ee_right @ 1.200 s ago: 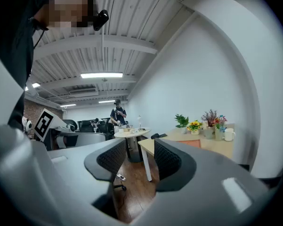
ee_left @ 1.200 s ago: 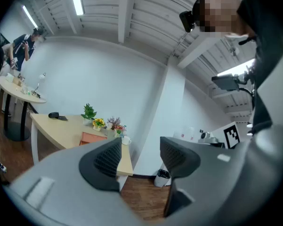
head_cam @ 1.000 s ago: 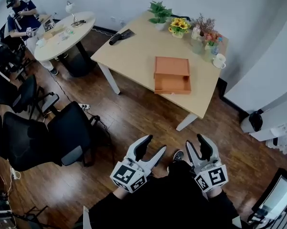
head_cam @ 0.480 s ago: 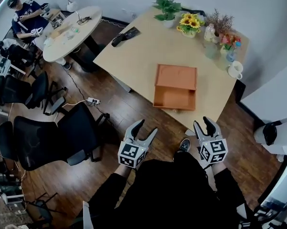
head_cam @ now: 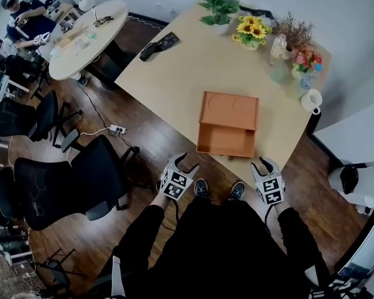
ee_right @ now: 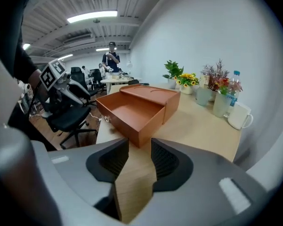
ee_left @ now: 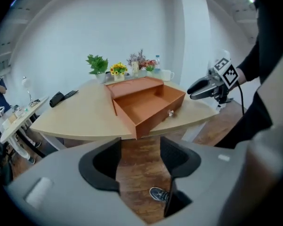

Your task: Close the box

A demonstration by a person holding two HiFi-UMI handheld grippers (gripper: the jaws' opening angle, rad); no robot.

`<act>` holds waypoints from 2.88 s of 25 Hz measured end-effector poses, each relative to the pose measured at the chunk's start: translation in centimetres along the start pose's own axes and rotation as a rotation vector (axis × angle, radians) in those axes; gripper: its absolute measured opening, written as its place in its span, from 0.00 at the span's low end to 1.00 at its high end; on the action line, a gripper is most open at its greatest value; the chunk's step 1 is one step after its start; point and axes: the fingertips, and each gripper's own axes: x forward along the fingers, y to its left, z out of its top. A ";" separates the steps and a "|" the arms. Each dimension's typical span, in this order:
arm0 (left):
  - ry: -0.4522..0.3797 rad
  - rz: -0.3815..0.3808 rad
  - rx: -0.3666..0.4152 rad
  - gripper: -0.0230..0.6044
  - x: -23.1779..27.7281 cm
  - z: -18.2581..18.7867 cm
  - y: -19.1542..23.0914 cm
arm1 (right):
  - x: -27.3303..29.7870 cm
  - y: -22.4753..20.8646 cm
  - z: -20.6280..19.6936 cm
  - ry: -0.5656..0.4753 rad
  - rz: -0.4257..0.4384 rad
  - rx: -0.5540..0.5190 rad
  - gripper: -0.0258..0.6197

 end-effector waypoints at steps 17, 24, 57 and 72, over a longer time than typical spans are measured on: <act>0.003 0.043 0.096 0.10 7.2 6.2 6.8 | 5.9 -3.0 5.3 0.021 -0.085 -0.017 0.18; -0.016 0.042 0.135 0.10 8.2 8.2 8.2 | 6.8 -5.0 6.8 0.017 -0.087 0.015 0.18; -0.245 -0.026 -0.207 0.33 3.8 14.3 7.5 | 3.5 -6.0 12.3 -0.158 -0.063 0.103 0.24; -0.776 -0.125 -0.044 0.33 -16.0 31.0 -3.9 | -13.6 3.3 31.8 -0.724 0.054 0.064 0.25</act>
